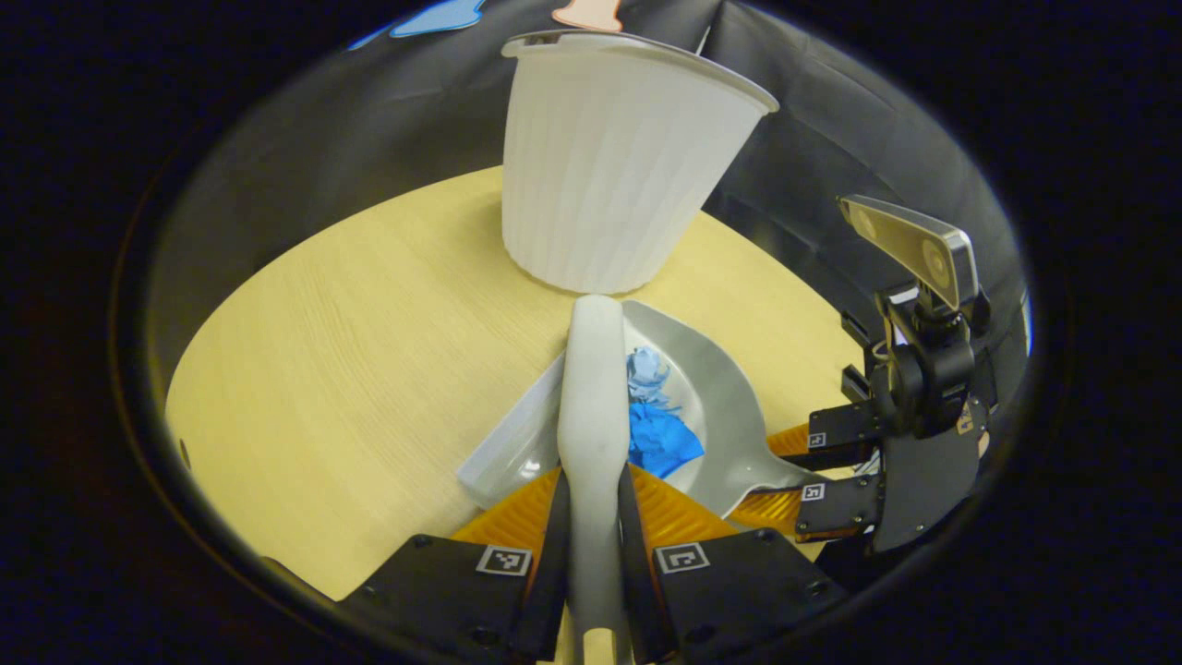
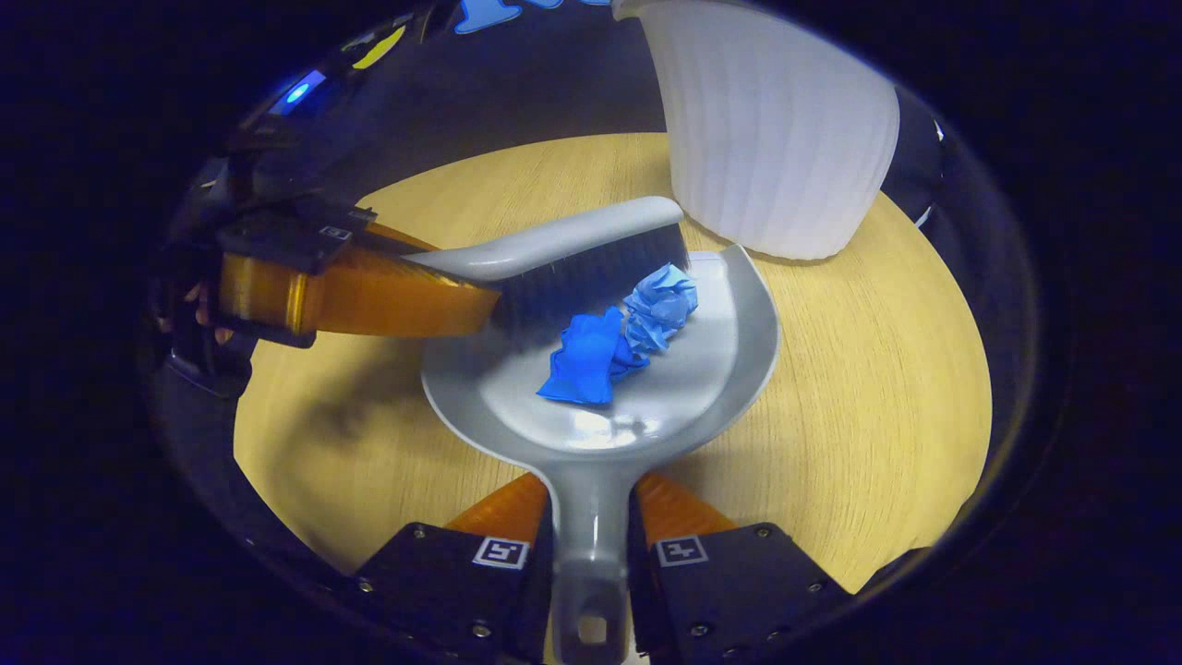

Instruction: Pick up the small broom and dustpan from the desktop, sweep the trash into the dustpan with the broom, and then empty the trash into the garbage bin.

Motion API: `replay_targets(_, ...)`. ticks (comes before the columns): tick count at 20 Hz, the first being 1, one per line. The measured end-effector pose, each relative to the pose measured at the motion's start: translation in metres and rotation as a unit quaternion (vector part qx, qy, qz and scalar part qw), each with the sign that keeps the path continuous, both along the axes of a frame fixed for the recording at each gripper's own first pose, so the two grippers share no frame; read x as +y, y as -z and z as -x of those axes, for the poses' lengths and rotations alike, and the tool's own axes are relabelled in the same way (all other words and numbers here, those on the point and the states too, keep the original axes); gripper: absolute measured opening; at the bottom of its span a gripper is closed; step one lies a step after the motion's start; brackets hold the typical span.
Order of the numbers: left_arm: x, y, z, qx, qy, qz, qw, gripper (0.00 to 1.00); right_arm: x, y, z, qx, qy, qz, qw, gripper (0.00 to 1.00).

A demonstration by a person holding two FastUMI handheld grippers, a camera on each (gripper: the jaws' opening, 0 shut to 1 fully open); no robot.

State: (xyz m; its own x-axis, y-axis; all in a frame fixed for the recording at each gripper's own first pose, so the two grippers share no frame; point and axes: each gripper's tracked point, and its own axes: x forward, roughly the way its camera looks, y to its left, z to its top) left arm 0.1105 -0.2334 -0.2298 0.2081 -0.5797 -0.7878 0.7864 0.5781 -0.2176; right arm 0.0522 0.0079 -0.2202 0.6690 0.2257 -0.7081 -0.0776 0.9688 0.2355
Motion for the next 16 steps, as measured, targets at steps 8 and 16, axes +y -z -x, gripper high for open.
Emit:
replay_targets(8, 0.015, -0.026, -0.002, -0.024, -0.075, 0.031, 0.996, 0.36, 0.000, 0.001, 0.002, -0.008, 0.007, 0.010, 1.000, 0.35)
replay_targets(16, 0.087, -0.057, -0.018, -0.055, -0.220, 0.074, 0.971, 0.35, 0.001, -0.002, 0.001, -0.019, 0.016, 0.022, 0.999, 0.35)
